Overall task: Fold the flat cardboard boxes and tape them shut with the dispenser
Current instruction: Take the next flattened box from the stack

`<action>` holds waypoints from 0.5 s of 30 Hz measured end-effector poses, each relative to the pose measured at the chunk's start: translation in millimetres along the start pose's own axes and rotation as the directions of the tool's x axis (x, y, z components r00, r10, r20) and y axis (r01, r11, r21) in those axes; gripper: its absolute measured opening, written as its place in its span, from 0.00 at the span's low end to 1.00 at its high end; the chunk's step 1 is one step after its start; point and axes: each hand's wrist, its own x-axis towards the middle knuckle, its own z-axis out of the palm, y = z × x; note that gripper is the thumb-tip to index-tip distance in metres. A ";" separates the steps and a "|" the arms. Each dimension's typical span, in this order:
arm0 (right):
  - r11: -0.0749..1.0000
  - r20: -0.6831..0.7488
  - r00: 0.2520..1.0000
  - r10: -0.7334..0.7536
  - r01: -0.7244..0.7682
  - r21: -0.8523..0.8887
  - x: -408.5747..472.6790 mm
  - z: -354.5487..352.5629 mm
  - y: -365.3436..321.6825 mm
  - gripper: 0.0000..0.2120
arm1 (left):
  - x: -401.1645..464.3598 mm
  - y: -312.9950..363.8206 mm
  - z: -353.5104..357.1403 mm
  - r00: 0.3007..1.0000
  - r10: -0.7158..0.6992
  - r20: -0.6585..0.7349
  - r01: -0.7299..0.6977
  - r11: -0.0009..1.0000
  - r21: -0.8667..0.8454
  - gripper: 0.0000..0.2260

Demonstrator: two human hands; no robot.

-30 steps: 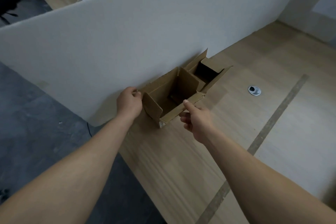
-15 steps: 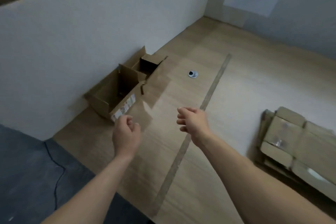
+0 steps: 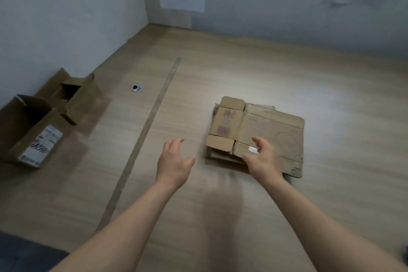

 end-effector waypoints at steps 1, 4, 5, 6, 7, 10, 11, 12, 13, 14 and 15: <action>0.992 -0.007 1.000 -0.001 0.000 -0.129 5.6 -12.0 15.4 0.34 | -1.3 5.8 9.6 1.000 0.004 0.031 -0.004 1.000 0.029 0.29; 0.886 0.018 0.997 0.070 -0.054 -0.460 17.2 -35.9 54.8 0.45 | 2.4 15.7 31.6 0.992 -0.002 0.129 -0.017 0.989 0.147 0.34; 0.852 0.023 0.996 0.090 -0.065 -0.520 21.2 -39.8 65.6 0.48 | 6.4 18.2 37.6 0.987 -0.009 0.160 -0.021 0.983 0.184 0.36; 0.820 0.035 0.994 0.102 -0.064 -0.568 24.8 -42.4 75.0 0.49 | 11.1 20.7 43.2 0.981 -0.017 0.191 -0.026 0.975 0.219 0.37; 0.793 0.043 0.994 0.099 -0.053 -0.607 28.6 -44.0 82.8 0.51 | 16.8 23.2 49.1 0.975 -0.023 0.223 -0.034 0.968 0.249 0.38; 0.750 0.057 0.994 0.094 -0.033 -0.661 40.8 -44.8 99.7 0.54 | 37.6 31.5 67.4 0.954 -0.028 0.299 -0.069 0.949 0.308 0.41; 0.751 0.057 0.994 0.097 -0.035 -0.659 44.9 -44.1 103.9 0.54 | 44.9 34.5 72.5 0.949 -0.025 0.315 -0.082 0.943 0.322 0.41; 0.760 0.061 0.993 0.104 -0.040 -0.649 48.7 -43.5 106.9 0.55 | 52.5 36.9 77.1 0.944 -0.020 0.328 -0.096 0.938 0.332 0.42; 0.770 0.070 0.991 0.113 -0.043 -0.636 52.7 -42.5 109.6 0.55 | 59.9 38.5 81.6 0.939 -0.015 0.343 -0.110 0.934 0.341 0.43; 0.783 0.080 0.990 0.120 -0.045 -0.620 55.7 -41.8 111.9 0.56 | 66.1 39.7 85.3 0.933 -0.010 0.359 -0.125 0.928 0.351 0.44; 0.800 0.087 0.989 0.122 -0.046 -0.598 58.4 -40.9 113.5 0.55 | 71.5 41.0 88.8 0.927 -0.005 0.376 -0.141 0.922 0.361 0.44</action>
